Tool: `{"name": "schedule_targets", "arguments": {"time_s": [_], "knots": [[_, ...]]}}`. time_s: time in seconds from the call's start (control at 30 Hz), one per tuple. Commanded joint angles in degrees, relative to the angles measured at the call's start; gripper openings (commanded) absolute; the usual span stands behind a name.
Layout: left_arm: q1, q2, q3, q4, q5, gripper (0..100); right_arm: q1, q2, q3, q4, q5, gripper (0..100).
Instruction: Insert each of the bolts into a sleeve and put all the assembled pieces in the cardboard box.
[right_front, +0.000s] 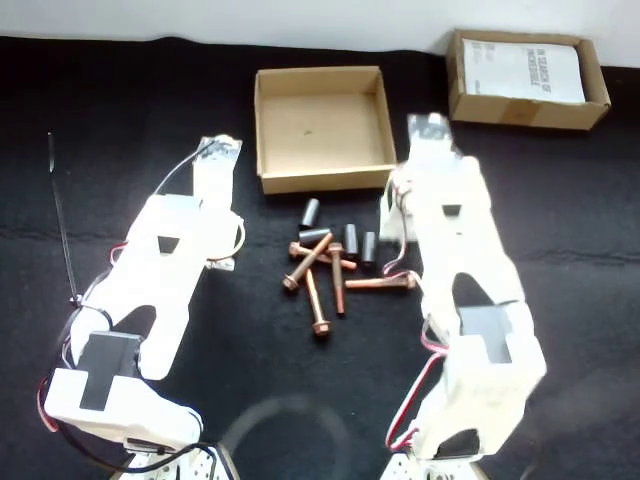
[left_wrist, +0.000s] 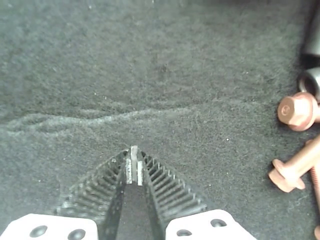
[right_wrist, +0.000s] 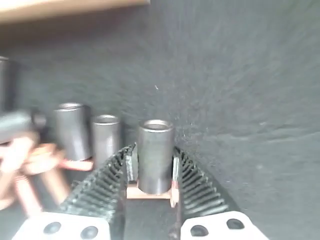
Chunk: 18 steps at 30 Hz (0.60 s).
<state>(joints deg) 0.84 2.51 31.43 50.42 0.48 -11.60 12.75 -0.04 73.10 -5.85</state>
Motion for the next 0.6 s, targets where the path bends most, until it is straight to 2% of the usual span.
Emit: {"name": "schedule_targets", "arguments": {"time_s": [0.0,0.17,0.4,0.57], "knots": [[2.15,-0.22,-1.80,-0.62,-0.35,1,0.57,-10.42,-7.08,7.43,1.67,0.7],[2.33,-0.22,-1.63,-0.62,-0.26,1,2.59,-21.32,-10.42,16.48,3.78,0.7],[2.33,-0.13,1.19,-0.09,-0.18,1,9.71,-35.38,-10.07,26.77,4.40,0.7],[0.84,-0.40,0.57,7.65,-2.73,1,19.74,-45.93,-3.65,27.82,4.57,0.7]]}}
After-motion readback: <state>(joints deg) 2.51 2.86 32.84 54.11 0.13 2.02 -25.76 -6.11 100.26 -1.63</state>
